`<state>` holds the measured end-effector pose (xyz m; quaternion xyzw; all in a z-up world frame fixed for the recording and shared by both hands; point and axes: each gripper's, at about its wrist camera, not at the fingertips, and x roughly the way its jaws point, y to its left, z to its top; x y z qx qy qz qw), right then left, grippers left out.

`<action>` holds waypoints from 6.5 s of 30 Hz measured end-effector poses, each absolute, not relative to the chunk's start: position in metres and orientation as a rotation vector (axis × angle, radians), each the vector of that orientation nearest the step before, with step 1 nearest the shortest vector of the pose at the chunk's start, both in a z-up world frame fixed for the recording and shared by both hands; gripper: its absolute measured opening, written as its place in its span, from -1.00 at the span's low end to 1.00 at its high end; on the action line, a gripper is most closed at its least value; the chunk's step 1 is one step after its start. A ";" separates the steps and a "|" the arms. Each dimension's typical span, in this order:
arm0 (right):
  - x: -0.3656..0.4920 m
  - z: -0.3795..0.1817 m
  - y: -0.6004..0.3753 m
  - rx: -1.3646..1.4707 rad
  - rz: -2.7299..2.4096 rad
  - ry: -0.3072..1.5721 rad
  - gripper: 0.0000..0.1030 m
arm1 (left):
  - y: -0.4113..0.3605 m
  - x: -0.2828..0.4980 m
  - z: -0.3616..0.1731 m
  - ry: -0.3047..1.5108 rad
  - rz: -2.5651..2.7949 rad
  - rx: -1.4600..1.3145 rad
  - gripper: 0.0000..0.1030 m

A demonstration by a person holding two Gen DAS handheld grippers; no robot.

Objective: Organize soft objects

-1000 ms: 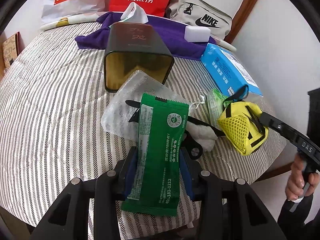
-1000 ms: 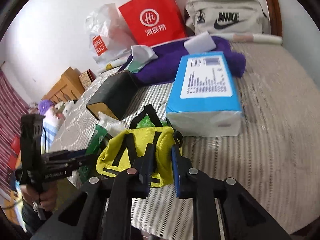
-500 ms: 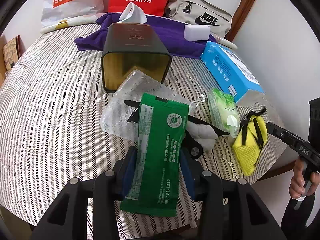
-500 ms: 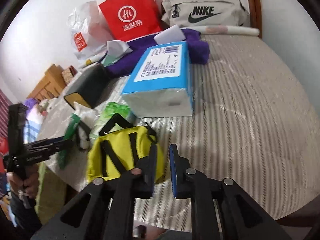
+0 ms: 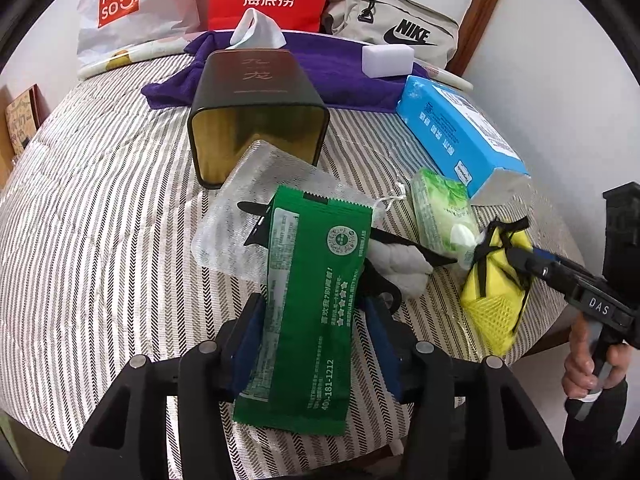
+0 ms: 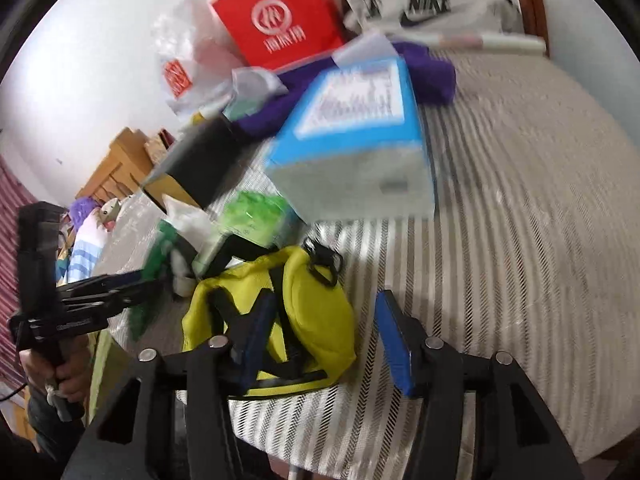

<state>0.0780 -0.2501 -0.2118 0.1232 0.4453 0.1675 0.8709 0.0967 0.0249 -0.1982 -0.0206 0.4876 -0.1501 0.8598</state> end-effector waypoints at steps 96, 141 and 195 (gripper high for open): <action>0.354 -0.157 -0.268 0.230 0.227 0.896 -0.48 | 0.041 0.390 -0.148 1.050 -0.354 -0.227 -0.35; 0.223 -0.097 -0.245 0.080 0.269 0.851 0.08 | 0.059 0.251 -0.110 0.990 -0.314 -0.171 0.00; 0.071 -0.213 -0.217 -0.040 0.298 0.875 -0.16 | 0.028 0.118 -0.186 1.041 -0.327 -0.240 -0.32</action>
